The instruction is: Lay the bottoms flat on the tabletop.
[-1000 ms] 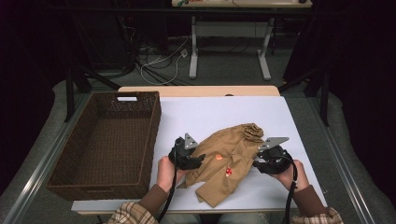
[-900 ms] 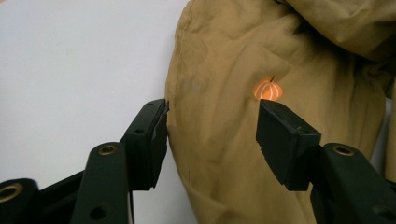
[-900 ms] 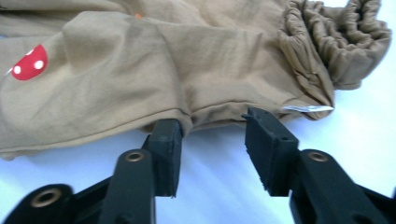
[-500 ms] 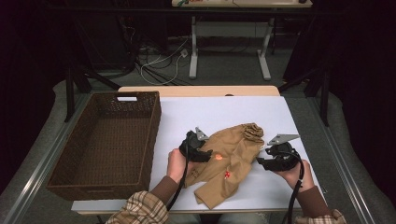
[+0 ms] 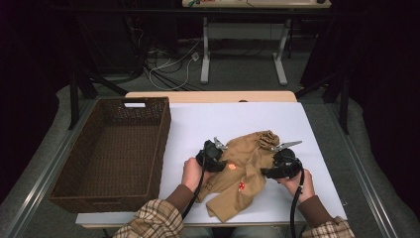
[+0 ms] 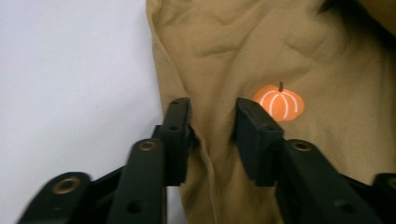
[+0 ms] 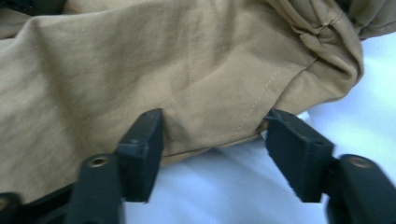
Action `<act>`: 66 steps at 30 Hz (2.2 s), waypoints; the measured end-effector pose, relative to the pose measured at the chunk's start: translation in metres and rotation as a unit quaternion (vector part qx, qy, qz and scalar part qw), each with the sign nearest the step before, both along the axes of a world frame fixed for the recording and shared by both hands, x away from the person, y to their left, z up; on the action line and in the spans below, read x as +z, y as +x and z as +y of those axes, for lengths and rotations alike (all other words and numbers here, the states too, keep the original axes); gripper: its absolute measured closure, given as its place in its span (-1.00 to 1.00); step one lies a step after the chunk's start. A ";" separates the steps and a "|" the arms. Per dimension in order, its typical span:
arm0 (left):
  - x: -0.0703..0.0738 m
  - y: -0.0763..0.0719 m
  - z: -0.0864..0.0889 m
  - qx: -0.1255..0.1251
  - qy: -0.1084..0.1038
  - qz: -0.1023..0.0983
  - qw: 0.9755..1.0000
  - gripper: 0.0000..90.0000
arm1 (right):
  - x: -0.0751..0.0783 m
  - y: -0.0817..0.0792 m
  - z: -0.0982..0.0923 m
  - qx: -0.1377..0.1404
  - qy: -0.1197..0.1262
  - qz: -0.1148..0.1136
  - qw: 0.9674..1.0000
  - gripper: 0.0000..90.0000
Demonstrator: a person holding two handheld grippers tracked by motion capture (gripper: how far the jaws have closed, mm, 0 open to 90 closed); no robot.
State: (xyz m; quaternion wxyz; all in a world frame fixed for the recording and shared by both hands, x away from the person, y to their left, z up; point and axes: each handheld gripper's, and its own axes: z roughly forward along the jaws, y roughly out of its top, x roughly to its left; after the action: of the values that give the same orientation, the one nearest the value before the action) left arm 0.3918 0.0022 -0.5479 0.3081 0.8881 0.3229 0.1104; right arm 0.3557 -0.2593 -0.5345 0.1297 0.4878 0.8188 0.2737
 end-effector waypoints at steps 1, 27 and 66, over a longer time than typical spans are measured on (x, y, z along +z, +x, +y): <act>0.000 -0.001 -0.001 -0.002 -0.002 -0.001 1.000 0.61 | -0.001 0.000 0.001 -0.002 -0.001 0.001 1.000 -0.03; 0.003 -0.046 0.029 -0.001 -0.002 -0.045 0.999 0.97 | 0.001 0.014 0.014 0.030 -0.069 -0.035 0.997 0.87; -0.005 -0.003 0.020 0.023 -0.014 -0.023 0.999 0.54 | -0.009 0.018 0.003 -0.009 0.003 0.004 1.000 0.66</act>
State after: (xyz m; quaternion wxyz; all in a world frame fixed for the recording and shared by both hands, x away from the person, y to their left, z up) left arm 0.3885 0.0226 -0.5531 0.3255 0.8731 0.3376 0.1332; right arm 0.3735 -0.2563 -0.5440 0.1271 0.4965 0.8143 0.2726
